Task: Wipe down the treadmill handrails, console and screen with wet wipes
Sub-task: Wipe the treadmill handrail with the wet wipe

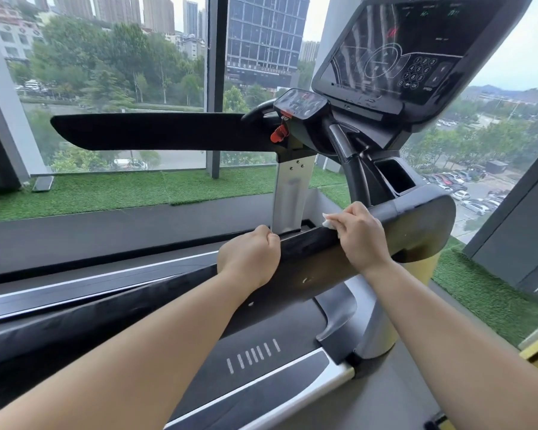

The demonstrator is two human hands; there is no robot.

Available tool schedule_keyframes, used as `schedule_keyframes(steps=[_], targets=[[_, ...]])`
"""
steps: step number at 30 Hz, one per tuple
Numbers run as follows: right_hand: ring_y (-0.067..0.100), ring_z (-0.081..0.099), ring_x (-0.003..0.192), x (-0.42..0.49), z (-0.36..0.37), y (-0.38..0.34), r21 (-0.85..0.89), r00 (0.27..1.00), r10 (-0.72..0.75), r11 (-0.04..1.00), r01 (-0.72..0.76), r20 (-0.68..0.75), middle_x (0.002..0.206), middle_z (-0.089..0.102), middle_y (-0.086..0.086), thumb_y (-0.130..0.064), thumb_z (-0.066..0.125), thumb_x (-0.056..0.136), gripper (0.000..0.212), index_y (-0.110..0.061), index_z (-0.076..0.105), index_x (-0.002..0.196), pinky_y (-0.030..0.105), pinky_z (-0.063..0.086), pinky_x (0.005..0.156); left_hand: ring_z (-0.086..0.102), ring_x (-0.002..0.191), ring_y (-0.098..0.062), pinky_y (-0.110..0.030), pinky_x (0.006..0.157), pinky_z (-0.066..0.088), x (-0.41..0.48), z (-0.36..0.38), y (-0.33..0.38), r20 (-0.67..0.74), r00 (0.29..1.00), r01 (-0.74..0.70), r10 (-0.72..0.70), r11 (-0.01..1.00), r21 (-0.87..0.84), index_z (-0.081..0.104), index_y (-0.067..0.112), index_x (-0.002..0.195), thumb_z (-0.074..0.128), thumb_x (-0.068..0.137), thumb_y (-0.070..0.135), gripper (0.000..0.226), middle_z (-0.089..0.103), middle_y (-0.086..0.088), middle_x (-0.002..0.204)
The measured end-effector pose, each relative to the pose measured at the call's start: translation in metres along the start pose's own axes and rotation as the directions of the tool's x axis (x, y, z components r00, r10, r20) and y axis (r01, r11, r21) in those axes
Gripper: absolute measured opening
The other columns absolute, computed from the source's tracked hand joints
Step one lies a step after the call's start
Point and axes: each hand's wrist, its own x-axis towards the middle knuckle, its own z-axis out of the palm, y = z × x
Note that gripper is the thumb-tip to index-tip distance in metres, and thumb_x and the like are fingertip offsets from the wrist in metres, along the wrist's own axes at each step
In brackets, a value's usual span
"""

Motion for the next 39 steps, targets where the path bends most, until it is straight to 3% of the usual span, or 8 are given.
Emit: schedule_keyframes(steps=[2,7,15,20,23,29,32,39], targets=[[0.019,0.053,0.07,-0.005,-0.003,-0.021,0.082,1.0,0.008,0.997,-0.006,-0.025,0.082,0.049,-0.002,-0.017,0.063,0.09,0.02,-0.013,0.073,0.107,0.043,0.051,0.073,0.054,0.101,-0.027,-0.032,0.075,0.035,0.001,0.001,0.001,0.0,1.0,0.008,-0.008,1.0,-0.006,0.051,0.017,0.115,0.019,0.1,0.027,0.038,0.063,-0.005,0.111],[0.016,0.05,0.063,-0.035,0.017,-0.058,0.138,0.967,-0.251,0.96,0.243,0.047,0.076,0.05,-0.001,-0.029,0.053,0.09,0.027,-0.02,0.075,0.102,0.029,0.04,0.064,0.054,0.106,-0.026,-0.031,0.074,0.033,0.002,0.002,0.002,0.0,1.0,0.011,-0.011,1.0,0.016,0.051,0.021,0.119,0.021,0.1,0.029,0.037,0.062,-0.004,0.117],[0.021,0.056,0.059,-0.011,0.012,0.0,0.005,0.976,-0.213,0.977,0.213,-0.039,0.073,0.054,0.004,-0.01,0.063,0.081,0.016,-0.013,0.076,0.089,0.031,0.039,0.071,0.054,0.105,-0.023,-0.033,0.08,0.039,0.005,0.001,0.009,0.027,1.0,-0.014,0.013,1.0,0.015,0.052,0.02,0.118,0.022,0.099,0.029,0.037,0.06,-0.001,0.117],[0.021,0.05,0.065,0.008,-0.001,0.032,-0.056,0.999,-0.039,0.998,0.039,-0.004,0.08,0.049,0.003,-0.008,0.064,0.088,0.016,-0.009,0.074,0.099,0.041,0.049,0.074,0.052,0.11,-0.023,-0.035,0.088,0.042,0.017,0.003,0.029,0.025,0.997,-0.08,0.08,0.997,0.02,0.053,0.019,0.121,0.022,0.099,0.029,0.039,0.056,-0.002,0.122],[0.012,0.049,0.076,0.008,-0.008,0.018,0.097,0.992,0.119,0.989,-0.115,-0.044,0.089,0.049,-0.002,-0.019,0.058,0.093,0.023,-0.012,0.07,0.112,0.023,0.039,0.073,0.052,0.11,-0.023,-0.033,0.083,0.04,0.023,0.009,0.033,0.054,0.997,-0.056,0.055,0.998,0.016,0.053,0.018,0.122,0.022,0.099,0.028,0.04,0.056,-0.003,0.122],[0.021,0.056,0.067,-0.024,0.022,-0.015,0.022,0.969,-0.245,0.969,0.246,-0.042,0.079,0.055,0.001,-0.021,0.053,0.089,0.026,-0.016,0.074,0.104,0.033,0.043,0.068,0.056,0.103,-0.026,-0.03,0.071,0.036,0.025,0.023,0.028,0.02,1.0,-0.023,0.02,0.987,0.159,0.057,0.02,0.113,0.024,0.098,0.03,0.038,0.063,-0.003,0.113],[0.016,0.051,0.072,-0.02,0.026,0.005,0.004,0.937,-0.338,0.941,0.339,-0.09,0.082,0.057,0.003,-0.022,0.049,0.09,0.029,-0.02,0.073,0.105,0.029,0.034,0.071,0.056,0.103,-0.025,-0.03,0.072,0.036,0.025,0.023,0.028,-0.003,0.999,-0.041,0.042,0.983,0.178,0.058,0.022,0.113,0.025,0.098,0.031,0.038,0.064,-0.002,0.112],[0.019,0.056,0.069,-0.001,0.013,0.048,-0.105,0.952,-0.293,0.953,0.283,-0.087,0.077,0.055,0.005,-0.019,0.05,0.088,0.028,-0.019,0.075,0.1,0.031,0.037,0.07,0.057,0.101,-0.024,-0.031,0.072,0.038,0.022,0.025,0.023,-0.023,0.997,-0.073,0.077,0.985,0.155,0.058,0.021,0.113,0.024,0.098,0.031,0.038,0.065,-0.001,0.109]])
